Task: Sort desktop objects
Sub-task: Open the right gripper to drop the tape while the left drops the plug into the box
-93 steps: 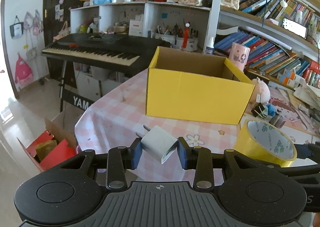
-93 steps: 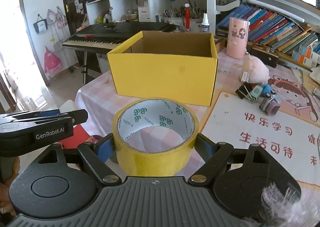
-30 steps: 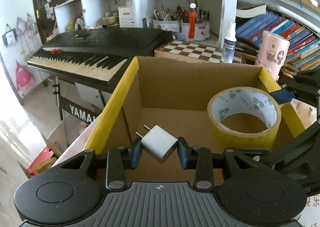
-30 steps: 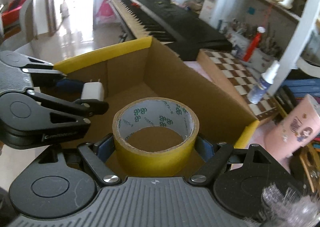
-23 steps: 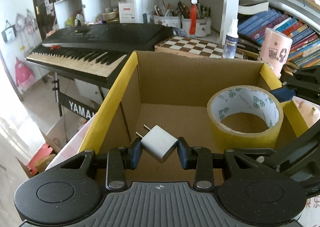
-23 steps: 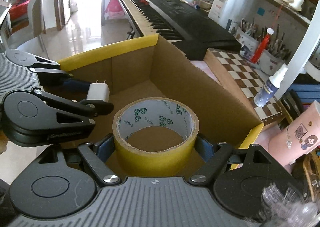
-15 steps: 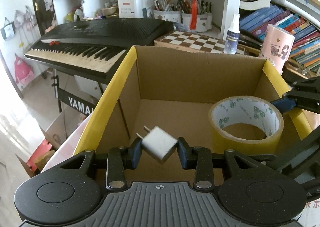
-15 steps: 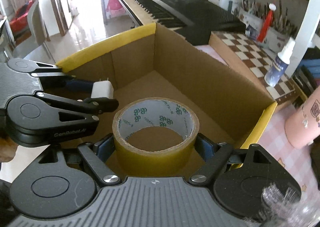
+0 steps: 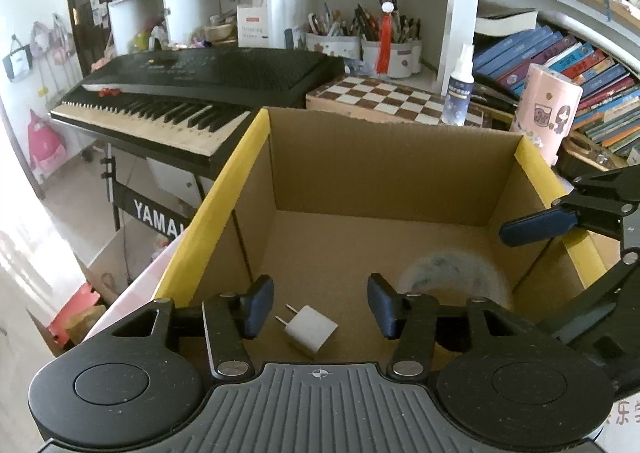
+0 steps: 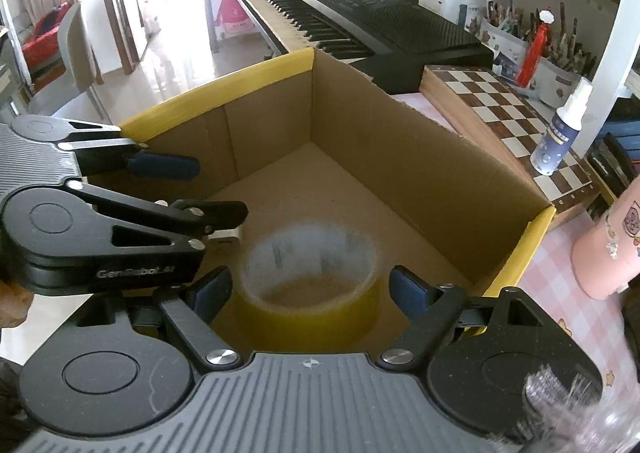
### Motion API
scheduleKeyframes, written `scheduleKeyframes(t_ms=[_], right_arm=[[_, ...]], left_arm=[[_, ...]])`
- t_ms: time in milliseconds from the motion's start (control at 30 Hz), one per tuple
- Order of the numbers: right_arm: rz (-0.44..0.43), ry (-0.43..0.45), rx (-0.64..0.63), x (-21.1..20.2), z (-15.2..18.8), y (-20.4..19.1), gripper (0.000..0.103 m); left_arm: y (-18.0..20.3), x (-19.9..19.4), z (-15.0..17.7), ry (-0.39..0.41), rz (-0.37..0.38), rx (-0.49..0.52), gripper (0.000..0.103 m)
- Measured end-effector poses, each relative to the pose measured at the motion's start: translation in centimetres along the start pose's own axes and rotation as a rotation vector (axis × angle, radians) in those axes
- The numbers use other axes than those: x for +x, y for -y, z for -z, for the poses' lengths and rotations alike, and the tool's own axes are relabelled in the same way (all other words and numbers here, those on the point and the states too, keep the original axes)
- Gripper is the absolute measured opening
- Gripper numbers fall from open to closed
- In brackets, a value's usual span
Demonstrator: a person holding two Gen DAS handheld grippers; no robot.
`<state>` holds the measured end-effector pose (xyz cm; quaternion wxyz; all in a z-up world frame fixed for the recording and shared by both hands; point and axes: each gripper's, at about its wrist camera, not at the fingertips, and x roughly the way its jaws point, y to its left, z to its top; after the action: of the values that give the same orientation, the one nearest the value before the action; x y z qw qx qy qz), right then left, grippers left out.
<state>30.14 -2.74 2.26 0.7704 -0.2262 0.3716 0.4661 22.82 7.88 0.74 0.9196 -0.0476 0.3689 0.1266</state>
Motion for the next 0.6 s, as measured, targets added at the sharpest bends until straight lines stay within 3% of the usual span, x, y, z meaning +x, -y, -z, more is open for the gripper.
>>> scheduleKeyframes(t_ms=[300, 400, 600], right_arm=[[0.085, 0.05, 0.062, -1.9, 0.8, -1.0, 0.088], [0.112, 0.094, 0.105, -3.4, 1.2, -1.5, 0.088], [0.232, 0.202, 0.163, -6.9, 1.9, -2.5, 0.088]], left_arm=[[-0.8, -2.4, 0.5, 0.087, 0.015, -0.011, 0.066], [-1.1, -3.4, 0.5, 0.125, 0.019, -0.021, 0.066], [-1.4, -5.8, 0.8, 0.223, 0.008, 0.002, 0.077]])
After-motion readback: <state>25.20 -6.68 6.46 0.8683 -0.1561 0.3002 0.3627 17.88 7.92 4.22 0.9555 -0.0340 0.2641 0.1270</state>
